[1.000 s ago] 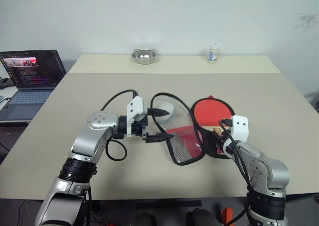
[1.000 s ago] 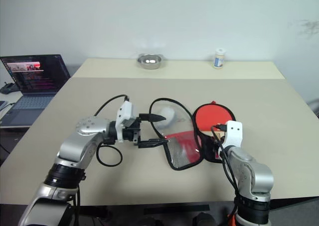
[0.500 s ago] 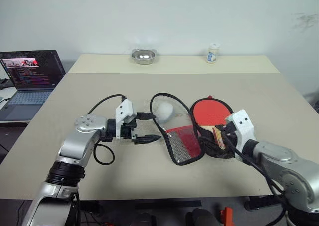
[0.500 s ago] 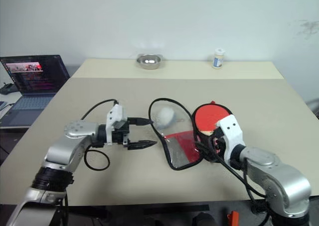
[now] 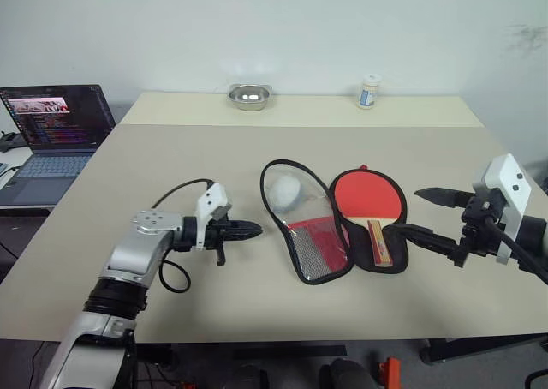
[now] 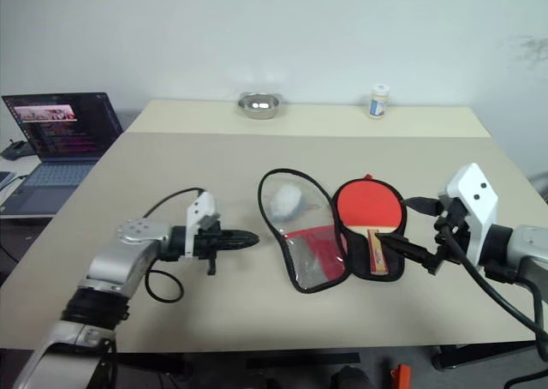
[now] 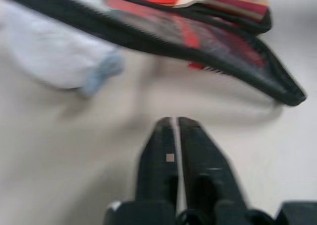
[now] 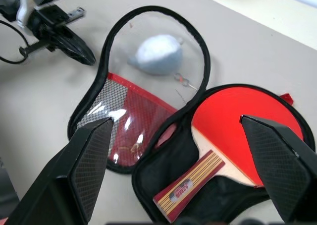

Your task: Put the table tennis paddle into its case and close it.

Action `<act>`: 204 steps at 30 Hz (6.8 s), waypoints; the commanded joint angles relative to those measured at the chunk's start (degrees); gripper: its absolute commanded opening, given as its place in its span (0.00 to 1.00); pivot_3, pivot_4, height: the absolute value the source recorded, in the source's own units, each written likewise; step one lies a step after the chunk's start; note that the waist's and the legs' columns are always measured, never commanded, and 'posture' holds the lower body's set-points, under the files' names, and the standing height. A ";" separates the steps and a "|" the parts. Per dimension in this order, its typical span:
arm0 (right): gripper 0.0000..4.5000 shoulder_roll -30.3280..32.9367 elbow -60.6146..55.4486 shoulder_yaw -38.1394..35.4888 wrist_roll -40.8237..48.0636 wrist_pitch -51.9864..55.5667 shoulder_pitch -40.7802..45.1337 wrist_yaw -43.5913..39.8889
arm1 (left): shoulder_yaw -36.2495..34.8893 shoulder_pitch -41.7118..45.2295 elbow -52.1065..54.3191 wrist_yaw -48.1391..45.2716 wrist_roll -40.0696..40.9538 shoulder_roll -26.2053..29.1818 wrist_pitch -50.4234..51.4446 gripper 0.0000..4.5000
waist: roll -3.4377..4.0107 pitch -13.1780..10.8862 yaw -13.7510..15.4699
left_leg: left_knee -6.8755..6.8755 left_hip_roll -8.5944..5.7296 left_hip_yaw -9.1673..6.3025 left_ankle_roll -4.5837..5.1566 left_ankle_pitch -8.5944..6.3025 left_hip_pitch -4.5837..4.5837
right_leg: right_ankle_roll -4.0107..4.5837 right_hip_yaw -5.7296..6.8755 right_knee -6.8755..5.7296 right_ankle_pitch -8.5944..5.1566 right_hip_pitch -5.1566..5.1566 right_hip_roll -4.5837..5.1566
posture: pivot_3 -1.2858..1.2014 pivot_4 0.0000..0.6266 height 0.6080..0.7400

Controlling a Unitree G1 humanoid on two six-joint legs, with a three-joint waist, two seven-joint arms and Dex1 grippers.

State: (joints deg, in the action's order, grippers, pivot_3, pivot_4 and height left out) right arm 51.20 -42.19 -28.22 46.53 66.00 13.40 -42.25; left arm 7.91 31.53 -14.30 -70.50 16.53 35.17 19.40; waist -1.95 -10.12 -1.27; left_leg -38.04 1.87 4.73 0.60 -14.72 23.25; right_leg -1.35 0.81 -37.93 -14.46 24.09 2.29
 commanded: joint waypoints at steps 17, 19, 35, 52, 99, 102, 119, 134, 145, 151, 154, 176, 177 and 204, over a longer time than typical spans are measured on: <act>1.00 7.89 2.39 -8.04 -2.59 -5.10 -11.26 -0.41 | 4.83 19.74 -13.98 2.24 -0.91 -30.23 -9.28 0.02 | -0.04 0.01 1.02 | -0.67 -0.13 -0.12 0.38 -0.18 0.34 | -0.23 -0.08 0.02 0.13 0.03 -0.21 | 0.52 0.24 1.00; 1.00 6.83 3.70 -6.12 -2.96 -5.30 -10.87 1.17 | 4.88 18.41 -13.44 1.74 -1.96 -28.14 -10.76 0.02 | -0.03 0.02 1.00 | -0.66 -0.08 -0.17 0.38 -0.18 0.33 | -0.23 -0.05 -0.02 0.13 0.03 -0.26 | 0.52 0.24 1.00; 1.00 -6.15 36.77 14.94 -18.10 -9.97 7.70 15.72 | -0.27 7.94 11.46 -0.74 4.42 -10.66 -1.53 0.02 | -0.01 0.03 1.22 | -0.81 -0.13 -0.07 0.37 -0.17 0.46 | 0.02 -0.03 -0.03 0.34 0.06 -0.11 | 0.52 0.24 1.00; 1.00 -11.14 44.01 21.49 -21.25 -10.88 7.96 11.26 | -1.38 8.26 10.75 -0.40 5.37 -7.63 -2.59 0.02 | 0.05 0.04 1.15 | -0.82 -0.13 -0.05 0.37 -0.17 0.47 | -0.01 -0.03 -0.04 0.36 0.06 -0.12 | 0.52 0.24 1.00; 0.00 -19.81 15.28 25.75 -8.41 9.09 -1.12 8.11 | -0.37 0.27 23.66 -9.93 12.33 5.78 8.46 0.00 | -0.02 0.12 -0.34 | -0.76 0.68 0.15 0.28 -0.17 0.26 | 0.27 -0.15 -0.03 0.52 0.11 -0.90 | 0.52 0.24 1.00; 0.00 -16.15 15.07 24.66 -7.69 8.85 -2.68 7.33 | 0.30 -0.33 22.98 -10.42 11.51 5.79 7.30 0.00 | -0.03 0.12 -0.09 | -0.76 0.65 0.14 0.28 -0.17 0.27 | 0.26 -0.15 0.02 0.51 0.08 -0.89 | 0.52 0.24 1.00; 0.39 -15.86 15.35 21.13 -5.65 9.00 -3.75 11.35 | 0.58 -2.18 21.54 -10.15 10.23 5.12 4.05 0.00 | -0.05 0.14 0.06 | -0.78 0.65 0.14 0.29 -0.17 0.25 | 0.10 -0.16 0.01 0.42 0.07 -0.87 | 0.52 0.24 1.00; 1.00 -11.86 10.30 16.60 0.90 1.10 6.05 5.82 | -2.23 -2.98 19.11 -1.01 8.35 3.31 2.33 0.00 | -0.05 0.13 -0.29 | -0.78 0.72 0.14 0.29 -0.17 0.16 | 0.11 -0.19 -0.03 0.43 0.05 -0.95 | 0.52 0.24 1.00; 1.00 -26.73 32.03 39.78 -20.15 -19.01 10.32 9.08 | -3.80 -0.74 14.67 7.25 4.90 1.47 0.85 0.33 | -0.06 0.14 -0.10 | -0.81 0.68 0.18 0.29 -0.17 0.49 | 0.42 -0.18 0.02 0.59 0.29 -0.91 | 0.52 0.24 1.00; 1.00 -26.10 32.13 42.94 -24.44 -22.49 8.13 7.65 | -3.49 5.28 5.28 16.88 -2.65 -1.47 -4.85 0.80 | -0.11 0.18 0.26 | -0.89 0.67 0.14 0.28 -0.17 0.41 | 0.38 -0.13 -0.03 0.60 0.20 -0.89 | 0.52 0.24 1.00; 1.00 -26.65 31.41 43.44 -25.26 -22.63 7.69 7.77 | -2.24 8.52 -0.11 17.72 -4.90 -2.98 -6.05 0.97 | -0.11 0.18 0.28 | -0.89 0.69 0.14 0.28 -0.16 0.34 | 0.39 -0.12 -0.05 0.61 0.16 -0.91 | 0.52 0.24 1.00; 1.00 -29.23 23.35 42.64 -29.71 -20.02 10.02 11.85 | 2.00 19.80 -34.87 14.51 -14.84 -12.74 -14.04 0.76 | -0.13 0.19 0.29 | -0.89 0.68 0.17 0.27 -0.16 0.39 | 0.41 -0.10 -0.05 0.62 0.20 -0.92 | 0.52 0.24 1.00; 1.00 -29.21 23.39 42.55 -29.76 -20.02 10.10 11.82 | 1.75 19.68 -34.30 14.43 -14.66 -12.90 -13.64 0.69 | -0.13 0.19 0.34 | -0.89 0.68 0.16 0.27 -0.16 0.40 | 0.41 -0.10 -0.05 0.62 0.20 -0.92 | 0.52 0.24 1.00; 1.00 -25.22 28.58 47.75 -35.22 -18.92 3.72 9.67 | 2.46 27.91 -43.24 23.56 -21.23 -15.15 -17.23 0.09 | -0.40 0.39 1.23 | -0.91 0.66 0.13 0.28 -0.16 0.22 | 0.37 -0.04 -0.04 0.59 0.00 -0.93 | 0.52 0.24 1.00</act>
State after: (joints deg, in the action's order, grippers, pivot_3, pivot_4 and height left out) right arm 24.88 -16.08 17.29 12.41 45.29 19.19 -31.72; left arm 9.93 56.56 -55.03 -50.45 -2.62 19.95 5.52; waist -2.35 -9.73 -0.03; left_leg -38.94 2.53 4.90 0.87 -14.88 23.42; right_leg -0.99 0.78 -37.98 -13.87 24.06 1.36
